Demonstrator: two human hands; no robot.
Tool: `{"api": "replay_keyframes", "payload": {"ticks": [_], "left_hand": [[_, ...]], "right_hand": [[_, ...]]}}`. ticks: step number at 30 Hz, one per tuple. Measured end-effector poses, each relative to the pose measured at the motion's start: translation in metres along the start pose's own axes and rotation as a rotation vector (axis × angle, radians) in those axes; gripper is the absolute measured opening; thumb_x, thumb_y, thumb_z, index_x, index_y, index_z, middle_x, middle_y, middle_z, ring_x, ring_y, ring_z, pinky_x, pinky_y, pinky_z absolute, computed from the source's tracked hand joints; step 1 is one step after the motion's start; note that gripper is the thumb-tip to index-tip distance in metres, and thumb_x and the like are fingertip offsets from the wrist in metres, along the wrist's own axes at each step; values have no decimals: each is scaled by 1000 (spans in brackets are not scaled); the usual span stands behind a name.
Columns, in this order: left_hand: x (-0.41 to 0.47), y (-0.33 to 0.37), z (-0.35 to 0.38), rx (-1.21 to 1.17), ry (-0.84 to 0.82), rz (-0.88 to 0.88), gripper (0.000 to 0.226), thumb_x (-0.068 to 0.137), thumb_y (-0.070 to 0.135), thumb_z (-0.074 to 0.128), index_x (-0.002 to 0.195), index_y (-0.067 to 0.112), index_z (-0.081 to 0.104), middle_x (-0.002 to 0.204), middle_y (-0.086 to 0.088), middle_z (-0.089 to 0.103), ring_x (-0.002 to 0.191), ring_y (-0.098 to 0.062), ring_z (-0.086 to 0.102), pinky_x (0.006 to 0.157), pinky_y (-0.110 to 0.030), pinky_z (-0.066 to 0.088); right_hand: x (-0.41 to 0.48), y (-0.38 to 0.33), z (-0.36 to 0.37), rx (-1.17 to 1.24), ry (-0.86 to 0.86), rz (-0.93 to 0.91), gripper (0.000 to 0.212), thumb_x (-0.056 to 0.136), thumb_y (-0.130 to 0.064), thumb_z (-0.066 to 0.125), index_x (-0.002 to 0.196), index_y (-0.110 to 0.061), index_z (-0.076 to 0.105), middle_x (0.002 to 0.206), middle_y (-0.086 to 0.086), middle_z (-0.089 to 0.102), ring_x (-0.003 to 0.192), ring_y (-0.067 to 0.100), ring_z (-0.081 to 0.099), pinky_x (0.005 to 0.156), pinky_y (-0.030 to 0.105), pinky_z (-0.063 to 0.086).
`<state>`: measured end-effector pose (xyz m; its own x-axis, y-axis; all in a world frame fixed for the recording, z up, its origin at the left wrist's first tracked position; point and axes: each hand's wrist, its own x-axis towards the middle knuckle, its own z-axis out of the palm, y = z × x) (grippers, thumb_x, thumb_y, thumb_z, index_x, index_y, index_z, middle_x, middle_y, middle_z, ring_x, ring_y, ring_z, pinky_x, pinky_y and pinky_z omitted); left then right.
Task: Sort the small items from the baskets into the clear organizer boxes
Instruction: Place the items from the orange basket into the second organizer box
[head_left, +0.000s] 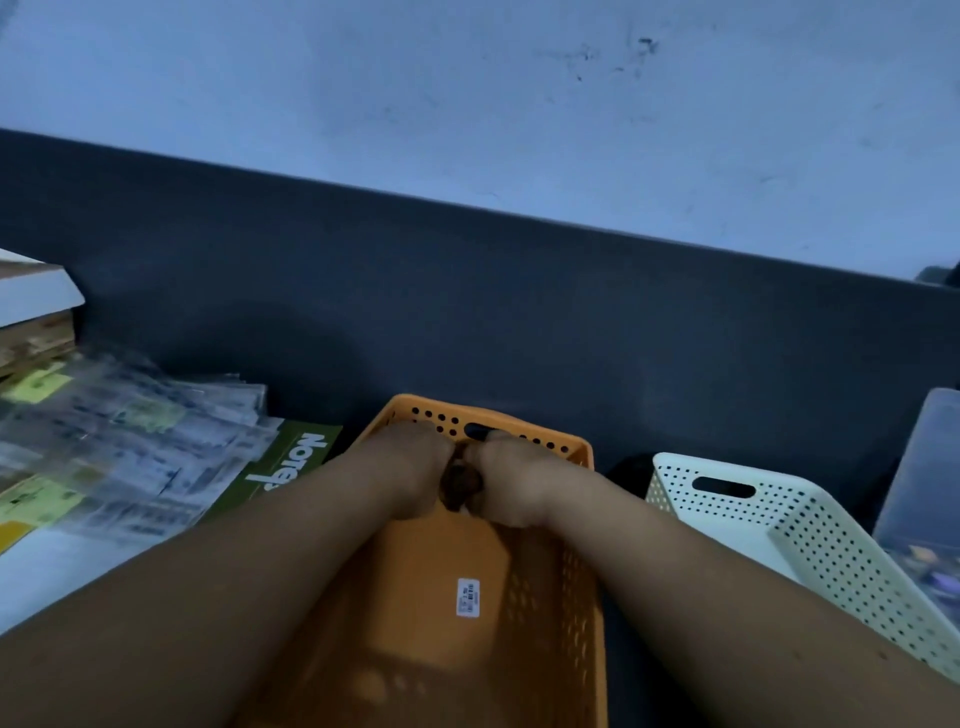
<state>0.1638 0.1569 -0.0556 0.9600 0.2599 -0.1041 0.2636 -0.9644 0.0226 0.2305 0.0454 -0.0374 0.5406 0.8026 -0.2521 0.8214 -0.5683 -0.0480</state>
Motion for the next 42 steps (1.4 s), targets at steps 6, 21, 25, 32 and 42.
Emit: {"api": "replay_keyframes", "payload": {"ticks": [6,21,25,32,42], "left_hand": [[-2,-1,6,-20,-108,-42,22,88,14,55,108,21,57,104,-2,58,91,-16,56,84,-31,50],[-30,-2,-9,-330,85,4,50,72,26,78,100,28,37,92,4,55,84,-16,56,65,-28,43],[-38,-6,-21,-518,173,14,42,71,31,79,88,28,41,93,4,53,80,-14,56,61,-30,44],[-58,32,-49,-1241,203,10,36,78,2,73,96,22,50,98,-15,62,80,-26,69,64,-34,57],[-124,161,-86,-1623,113,170,19,86,5,62,100,18,57,78,-4,65,59,-19,64,41,-18,39]], "right_hand": [[6,-1,10,-10,-1,45,48,86,-30,67,128,-19,47,119,5,50,98,22,56,78,34,50],[-22,-3,-7,95,140,140,36,77,-28,70,107,-19,51,100,3,53,83,20,56,62,29,46],[-46,3,-23,249,306,134,31,76,-23,67,101,-20,50,88,0,60,80,19,60,69,36,55],[-104,21,-31,539,554,112,46,73,-27,72,110,-27,44,102,2,55,80,17,61,62,32,52],[-236,63,-10,797,787,176,39,72,-27,81,95,-21,50,76,-5,59,61,9,51,54,24,45]]}}
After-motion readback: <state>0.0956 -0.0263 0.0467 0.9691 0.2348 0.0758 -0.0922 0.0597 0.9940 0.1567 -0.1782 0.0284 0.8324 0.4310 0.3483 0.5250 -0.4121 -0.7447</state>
